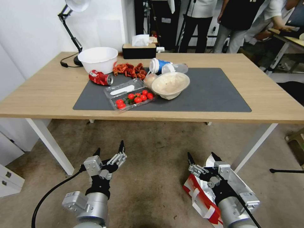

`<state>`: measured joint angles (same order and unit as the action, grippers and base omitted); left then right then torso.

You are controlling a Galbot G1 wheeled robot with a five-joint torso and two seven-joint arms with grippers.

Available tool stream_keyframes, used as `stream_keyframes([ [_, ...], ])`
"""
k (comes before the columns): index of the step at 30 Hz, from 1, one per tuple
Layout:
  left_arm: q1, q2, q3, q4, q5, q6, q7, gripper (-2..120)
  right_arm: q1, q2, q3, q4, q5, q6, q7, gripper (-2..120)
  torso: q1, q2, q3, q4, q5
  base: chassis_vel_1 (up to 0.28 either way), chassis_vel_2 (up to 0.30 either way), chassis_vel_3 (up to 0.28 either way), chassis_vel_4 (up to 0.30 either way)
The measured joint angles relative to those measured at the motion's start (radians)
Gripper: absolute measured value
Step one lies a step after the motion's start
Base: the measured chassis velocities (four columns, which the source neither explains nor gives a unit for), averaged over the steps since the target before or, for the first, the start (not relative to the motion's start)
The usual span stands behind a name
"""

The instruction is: Pick up the food delivery bag from the floor and place it on the table.

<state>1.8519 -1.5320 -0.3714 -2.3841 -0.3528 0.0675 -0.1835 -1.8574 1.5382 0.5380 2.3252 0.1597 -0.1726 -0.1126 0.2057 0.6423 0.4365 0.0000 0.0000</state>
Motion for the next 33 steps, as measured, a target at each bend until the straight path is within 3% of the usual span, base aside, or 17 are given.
stream_keyframes([
  [33,0.000,0.002,-0.003,0.002,-0.009,0.001,-0.001,100,0.006,0.001,0.002,-0.017,0.000,0.009,0.001,100,-0.054,-0.139,-0.086,0.0000,0.0000,0.000,0.000,0.000,0.000],
])
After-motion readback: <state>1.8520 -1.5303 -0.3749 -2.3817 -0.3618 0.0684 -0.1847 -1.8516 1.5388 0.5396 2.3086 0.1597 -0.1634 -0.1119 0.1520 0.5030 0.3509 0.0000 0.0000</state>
